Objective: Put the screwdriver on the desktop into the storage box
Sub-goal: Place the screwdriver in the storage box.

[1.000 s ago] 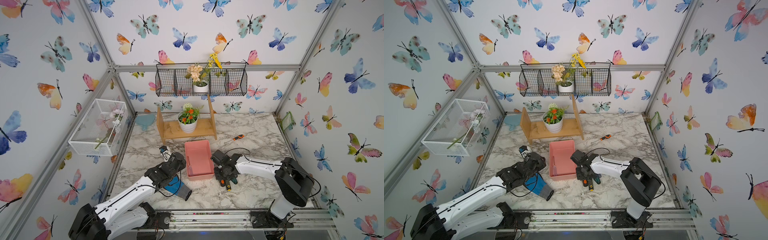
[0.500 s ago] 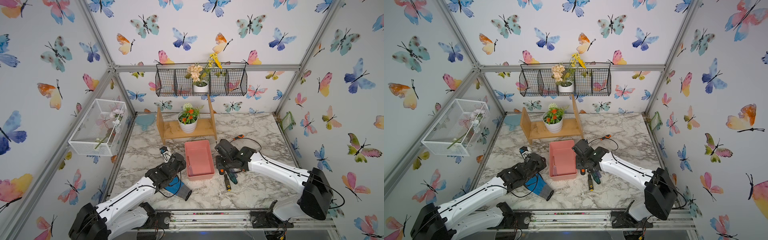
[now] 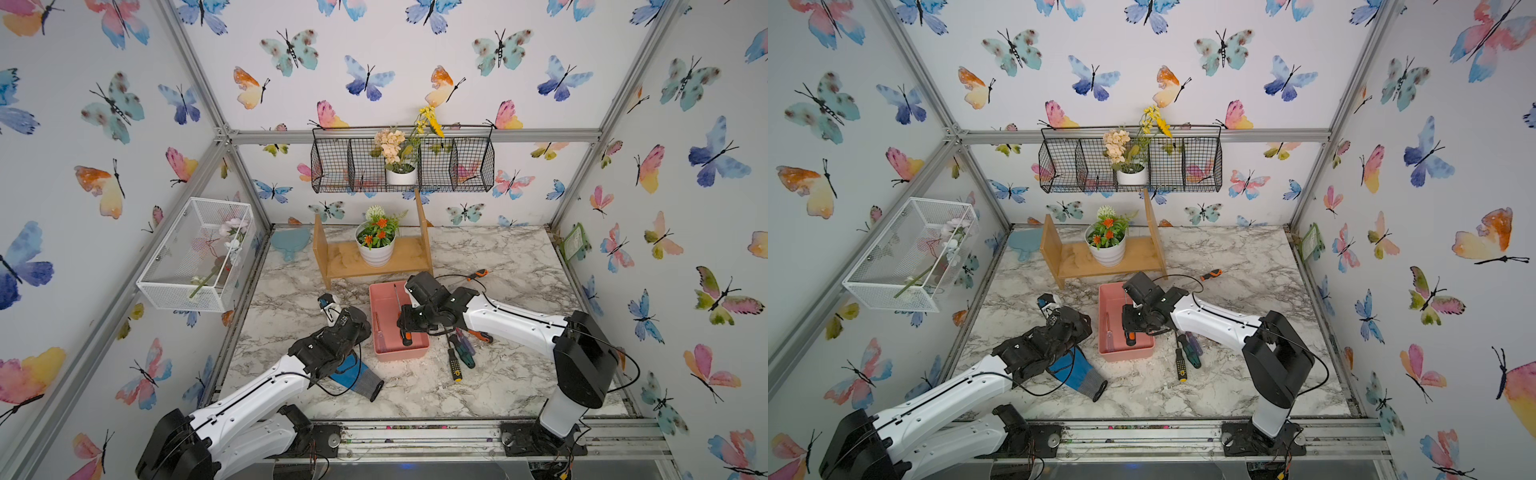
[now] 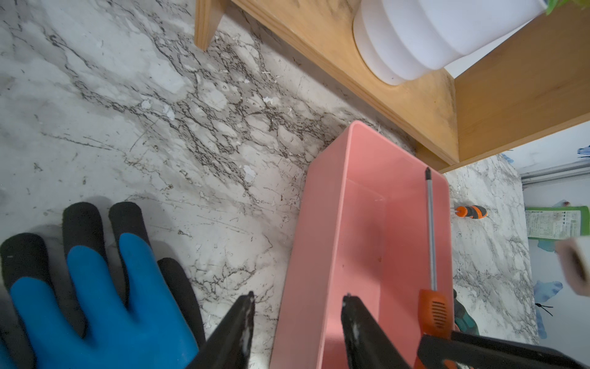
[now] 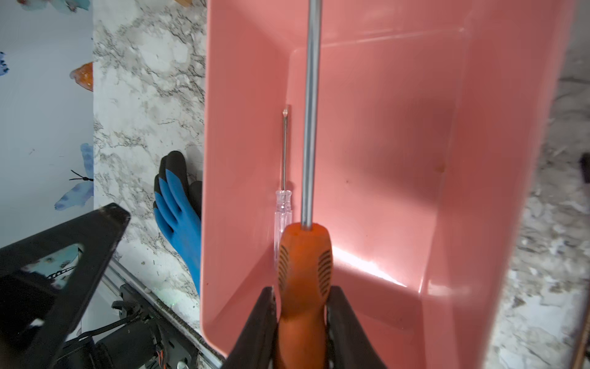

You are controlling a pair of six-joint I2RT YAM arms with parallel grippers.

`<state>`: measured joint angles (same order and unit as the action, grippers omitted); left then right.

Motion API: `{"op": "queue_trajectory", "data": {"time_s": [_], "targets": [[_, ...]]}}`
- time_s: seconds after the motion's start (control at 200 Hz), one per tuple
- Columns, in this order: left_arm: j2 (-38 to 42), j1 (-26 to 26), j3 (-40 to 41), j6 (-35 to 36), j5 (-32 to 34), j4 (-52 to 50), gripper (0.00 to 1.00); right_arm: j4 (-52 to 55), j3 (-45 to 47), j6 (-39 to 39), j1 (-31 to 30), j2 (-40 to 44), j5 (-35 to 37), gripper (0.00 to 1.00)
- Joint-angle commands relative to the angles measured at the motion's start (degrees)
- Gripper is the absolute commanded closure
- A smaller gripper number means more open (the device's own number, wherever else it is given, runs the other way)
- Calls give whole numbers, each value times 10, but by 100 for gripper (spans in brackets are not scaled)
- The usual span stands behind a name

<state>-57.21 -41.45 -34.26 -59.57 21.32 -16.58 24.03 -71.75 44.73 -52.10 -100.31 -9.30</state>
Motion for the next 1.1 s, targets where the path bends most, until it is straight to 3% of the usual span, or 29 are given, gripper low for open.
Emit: {"op": "queue_trajectory", "data": {"time_s": [0.0,0.305,0.666,0.841,1.091], "targets": [[2,6,-2,13,-14,-5,49,-34,-16,15,-3,-20,-29,91],[-9,6,-3,15,-27,4,49,-68,-23,23,-9,-86,-14,85],[-30,7,-12,13,-34,0,45,-51,-48,12,-13,-122,5,49],[-42,7,-18,19,-41,5,44,-36,-48,-9,-13,-77,33,44],[-35,12,-4,20,-60,45,44,-35,22,-40,-13,119,155,46]]}}
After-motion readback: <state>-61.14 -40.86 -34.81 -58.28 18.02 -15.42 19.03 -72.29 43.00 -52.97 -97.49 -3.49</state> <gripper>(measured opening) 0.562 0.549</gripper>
